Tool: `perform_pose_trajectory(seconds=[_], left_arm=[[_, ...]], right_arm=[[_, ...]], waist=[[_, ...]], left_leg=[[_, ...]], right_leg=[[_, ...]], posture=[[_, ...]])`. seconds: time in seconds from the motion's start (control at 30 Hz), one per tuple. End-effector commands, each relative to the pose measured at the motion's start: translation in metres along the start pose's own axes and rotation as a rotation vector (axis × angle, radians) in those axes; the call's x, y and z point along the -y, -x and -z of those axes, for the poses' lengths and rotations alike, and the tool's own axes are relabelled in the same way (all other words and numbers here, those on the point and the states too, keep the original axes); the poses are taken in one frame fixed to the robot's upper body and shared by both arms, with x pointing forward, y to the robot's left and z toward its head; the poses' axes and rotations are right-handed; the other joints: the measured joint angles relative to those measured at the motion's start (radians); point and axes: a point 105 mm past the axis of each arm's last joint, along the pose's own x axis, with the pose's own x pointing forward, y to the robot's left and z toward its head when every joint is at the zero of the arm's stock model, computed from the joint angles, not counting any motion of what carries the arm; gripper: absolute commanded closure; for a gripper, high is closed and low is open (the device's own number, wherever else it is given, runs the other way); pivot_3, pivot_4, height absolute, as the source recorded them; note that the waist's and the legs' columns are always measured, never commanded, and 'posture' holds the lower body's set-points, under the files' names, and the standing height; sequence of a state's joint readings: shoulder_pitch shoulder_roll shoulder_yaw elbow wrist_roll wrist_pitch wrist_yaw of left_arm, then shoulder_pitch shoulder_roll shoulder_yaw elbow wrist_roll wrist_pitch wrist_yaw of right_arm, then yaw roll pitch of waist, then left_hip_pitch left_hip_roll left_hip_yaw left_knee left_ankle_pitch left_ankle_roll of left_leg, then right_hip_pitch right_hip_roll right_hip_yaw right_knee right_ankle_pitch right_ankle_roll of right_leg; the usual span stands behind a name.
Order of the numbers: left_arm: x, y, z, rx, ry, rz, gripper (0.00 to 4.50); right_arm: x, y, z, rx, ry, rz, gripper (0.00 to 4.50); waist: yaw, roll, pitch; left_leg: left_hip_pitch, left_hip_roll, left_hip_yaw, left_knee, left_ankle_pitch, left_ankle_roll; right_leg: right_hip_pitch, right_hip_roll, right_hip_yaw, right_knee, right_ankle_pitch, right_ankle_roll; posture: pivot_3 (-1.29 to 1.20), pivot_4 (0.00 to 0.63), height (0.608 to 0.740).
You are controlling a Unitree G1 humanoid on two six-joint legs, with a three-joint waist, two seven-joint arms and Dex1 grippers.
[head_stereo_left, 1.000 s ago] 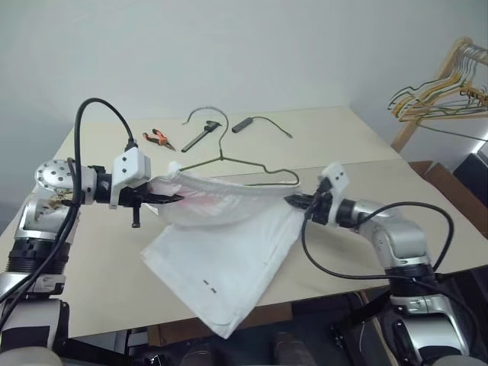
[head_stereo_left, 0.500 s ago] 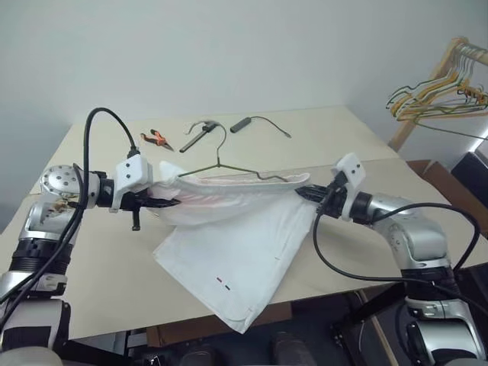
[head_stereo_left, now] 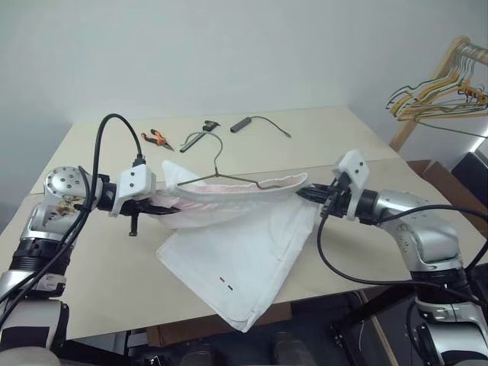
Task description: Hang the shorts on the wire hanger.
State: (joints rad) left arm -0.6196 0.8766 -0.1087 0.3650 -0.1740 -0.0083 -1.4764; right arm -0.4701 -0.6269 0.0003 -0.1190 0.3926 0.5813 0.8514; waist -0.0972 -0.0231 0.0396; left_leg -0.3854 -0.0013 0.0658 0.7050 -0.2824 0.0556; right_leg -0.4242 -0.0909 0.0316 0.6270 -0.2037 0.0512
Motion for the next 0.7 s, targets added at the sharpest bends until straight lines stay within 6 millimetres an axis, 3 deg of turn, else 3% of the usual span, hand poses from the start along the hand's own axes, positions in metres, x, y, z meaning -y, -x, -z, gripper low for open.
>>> perform_pose_trajectory(seconds=[0.03, 0.23, 0.4, 0.6, 0.7], left_arm=[[0.003, 0.002, -0.003, -0.018, -0.049, 0.057, 4.5], [-0.013, -0.002, 0.011, -0.112, -0.052, -0.049, 4.5], [-0.014, -0.008, 0.013, -0.128, -0.063, -0.052, 4.5], [-0.024, -0.017, 0.006, -0.106, -0.079, -0.096, 4.5], [-0.028, -0.017, -0.004, -0.073, -0.096, -0.107, 4.5]], right_arm=[[0.012, 0.005, -0.017, 0.029, 0.077, 0.045, 3.98], [0.01, 0.007, -0.026, 0.061, 0.079, 0.023, 3.98], [0.005, 0.01, -0.03, 0.076, 0.087, -0.006, 3.98], [-0.004, 0.016, -0.042, 0.093, 0.123, -0.064, 3.98], [-0.009, 0.017, -0.057, 0.11, 0.161, -0.103, 3.98]], waist=[[-0.001, 0.0, 0.0], [-0.001, 0.0, 0.0], [-0.001, 0.0, 0.0], [0.0, 0.0, 0.0], [-0.001, 0.0, 0.0]], left_leg=[[0.0, 0.0, 0.0, 0.0, 0.0, 0.0], [0.001, 0.0, 0.0, 0.0, 0.0, 0.0], [0.0, 0.0, 0.0, 0.0, 0.0, 0.0], [0.0, 0.0, 0.0, 0.0, 0.0, 0.0], [0.0, 0.0, 0.0, 0.0, 0.0, 0.0]], right_leg=[[0.0, 0.0, 0.0, 0.0, 0.0, 0.0], [0.0, 0.001, 0.0, 0.0, 0.0, 0.0], [0.0, 0.0, 0.0, 0.0, 0.0, 0.0], [0.0, 0.0, 0.0, 0.0, 0.0, 0.0], [0.0, 0.0, 0.0, 0.0, 0.0, 0.0]], posture=[[-0.12, 0.0, 0.74], [-0.12, 0.0, 0.74], [-0.13, 0.0, 0.74], [-0.13, 0.0, 0.74], [-0.14, 0.0, 0.74]])
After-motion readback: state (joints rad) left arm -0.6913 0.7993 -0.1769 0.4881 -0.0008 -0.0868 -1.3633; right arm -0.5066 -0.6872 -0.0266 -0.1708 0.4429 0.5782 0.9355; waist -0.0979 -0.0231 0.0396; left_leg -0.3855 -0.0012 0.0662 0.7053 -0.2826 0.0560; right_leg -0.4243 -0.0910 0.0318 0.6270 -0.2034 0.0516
